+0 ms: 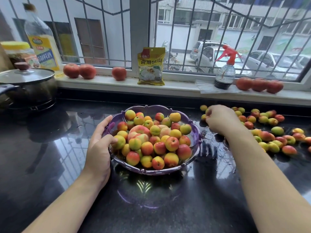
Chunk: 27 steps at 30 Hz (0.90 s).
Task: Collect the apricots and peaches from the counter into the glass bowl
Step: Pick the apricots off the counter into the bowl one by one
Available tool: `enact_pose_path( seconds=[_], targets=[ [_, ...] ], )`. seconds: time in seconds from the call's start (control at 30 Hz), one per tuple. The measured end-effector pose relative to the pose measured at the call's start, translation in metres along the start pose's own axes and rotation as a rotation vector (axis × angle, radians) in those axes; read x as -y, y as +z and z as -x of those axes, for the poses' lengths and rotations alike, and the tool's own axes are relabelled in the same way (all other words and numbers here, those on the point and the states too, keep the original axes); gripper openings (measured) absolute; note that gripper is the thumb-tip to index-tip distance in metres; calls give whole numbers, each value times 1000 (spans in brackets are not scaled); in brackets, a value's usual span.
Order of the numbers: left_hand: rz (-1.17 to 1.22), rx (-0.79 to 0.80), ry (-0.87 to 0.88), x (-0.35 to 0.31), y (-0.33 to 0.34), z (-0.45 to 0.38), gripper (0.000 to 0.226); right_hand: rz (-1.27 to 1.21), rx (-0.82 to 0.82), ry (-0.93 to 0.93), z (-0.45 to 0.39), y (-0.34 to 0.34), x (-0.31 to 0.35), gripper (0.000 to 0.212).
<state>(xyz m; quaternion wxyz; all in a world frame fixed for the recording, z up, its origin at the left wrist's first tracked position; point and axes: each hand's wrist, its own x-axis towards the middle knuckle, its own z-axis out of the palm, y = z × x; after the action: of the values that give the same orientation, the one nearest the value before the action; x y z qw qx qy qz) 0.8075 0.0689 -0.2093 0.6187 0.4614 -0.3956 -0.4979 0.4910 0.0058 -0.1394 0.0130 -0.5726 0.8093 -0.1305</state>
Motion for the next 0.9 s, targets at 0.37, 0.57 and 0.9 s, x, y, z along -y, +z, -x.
enact_pose_path(
  seconds=[0.37, 0.57, 0.9],
  targets=[
    [13, -7, 3, 0, 1, -1, 63, 237, 54, 190, -2, 26, -24, 40],
    [29, -9, 4, -2, 1, 1, 65, 362, 89, 158, -1, 27, -26, 35],
    [7, 1, 5, -2, 2, 2, 63, -592, 139, -100, 11, -21, 10, 18]
  ],
)
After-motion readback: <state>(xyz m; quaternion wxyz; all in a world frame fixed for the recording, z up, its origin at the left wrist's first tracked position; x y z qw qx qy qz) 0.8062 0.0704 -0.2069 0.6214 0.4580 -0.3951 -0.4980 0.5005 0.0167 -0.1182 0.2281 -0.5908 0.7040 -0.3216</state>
